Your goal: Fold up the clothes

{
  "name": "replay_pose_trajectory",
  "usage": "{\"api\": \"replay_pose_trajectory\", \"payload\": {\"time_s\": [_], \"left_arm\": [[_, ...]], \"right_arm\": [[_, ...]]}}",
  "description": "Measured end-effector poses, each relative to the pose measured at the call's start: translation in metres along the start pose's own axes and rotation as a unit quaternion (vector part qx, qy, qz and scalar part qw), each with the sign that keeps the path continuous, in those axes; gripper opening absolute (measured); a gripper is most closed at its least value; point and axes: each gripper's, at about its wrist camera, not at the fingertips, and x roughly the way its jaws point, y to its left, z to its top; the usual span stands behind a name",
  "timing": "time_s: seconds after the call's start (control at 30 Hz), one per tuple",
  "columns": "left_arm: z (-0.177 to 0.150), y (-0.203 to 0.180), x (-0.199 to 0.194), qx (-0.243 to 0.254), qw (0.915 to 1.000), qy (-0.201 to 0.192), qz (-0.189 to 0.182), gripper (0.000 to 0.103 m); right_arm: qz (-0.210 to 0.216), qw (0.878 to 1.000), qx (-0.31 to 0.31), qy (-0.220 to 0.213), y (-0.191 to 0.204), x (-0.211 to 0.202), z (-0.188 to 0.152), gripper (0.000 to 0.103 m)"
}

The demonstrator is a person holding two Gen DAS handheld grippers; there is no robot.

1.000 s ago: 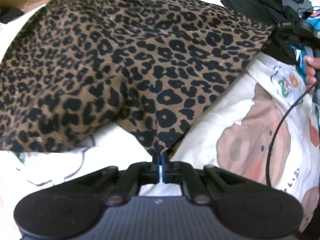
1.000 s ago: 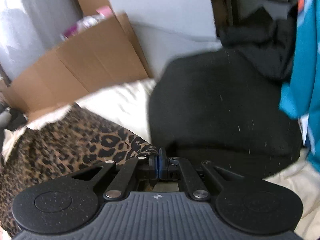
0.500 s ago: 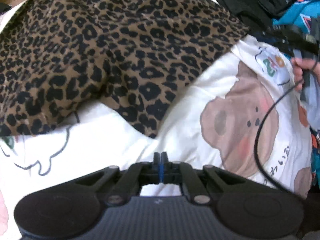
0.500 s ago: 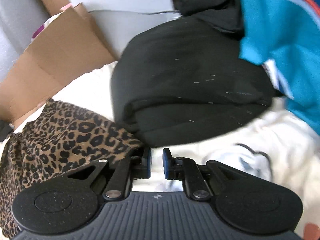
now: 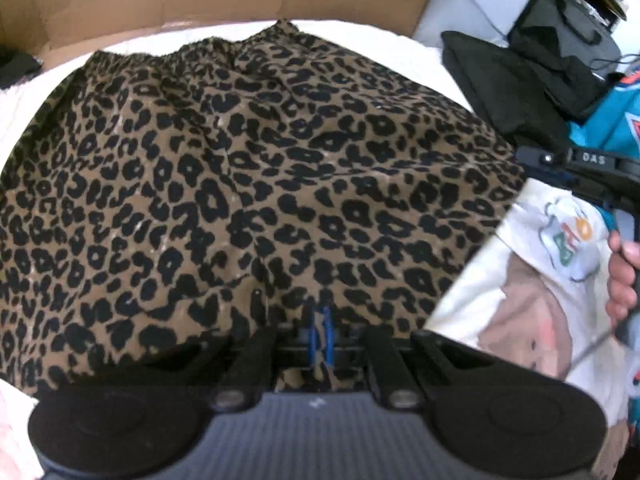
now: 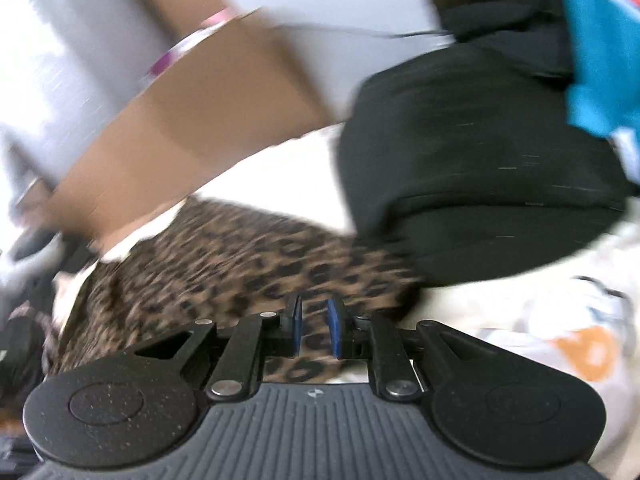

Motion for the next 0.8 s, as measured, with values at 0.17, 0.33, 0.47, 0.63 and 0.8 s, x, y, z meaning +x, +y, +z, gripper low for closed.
{"api": "replay_pose_trajectory", "payload": {"time_s": [0.17, 0.33, 0.47, 0.63, 0.8], "left_arm": [[-0.007, -0.003, 0.023, 0.011, 0.9995, 0.029, -0.002, 0.005], [-0.016, -0.008, 0.031, 0.021, 0.9968, 0.072, -0.028, 0.004], [-0.012, -0.008, 0.030, 0.067, 0.9904, 0.106, -0.059, 0.006], [0.013, 0.005, 0.023, 0.092, 0.9851, 0.131, -0.063, 0.016], [0.039, 0.015, 0.011, 0.104, 0.9824, 0.146, -0.053, 0.032]], "right_arm": [[-0.010, 0.999, -0.035, 0.016, 0.020, 0.024, -0.012, 0.034], [-0.045, 0.992, -0.103, 0.062, 0.025, 0.045, -0.030, 0.036], [-0.063, 0.985, -0.140, 0.075, 0.031, 0.043, -0.032, 0.036], [-0.069, 0.983, -0.141, 0.094, 0.039, 0.027, -0.029, 0.037], [-0.032, 0.992, -0.082, 0.086, 0.045, 0.001, -0.012, 0.036]]}}
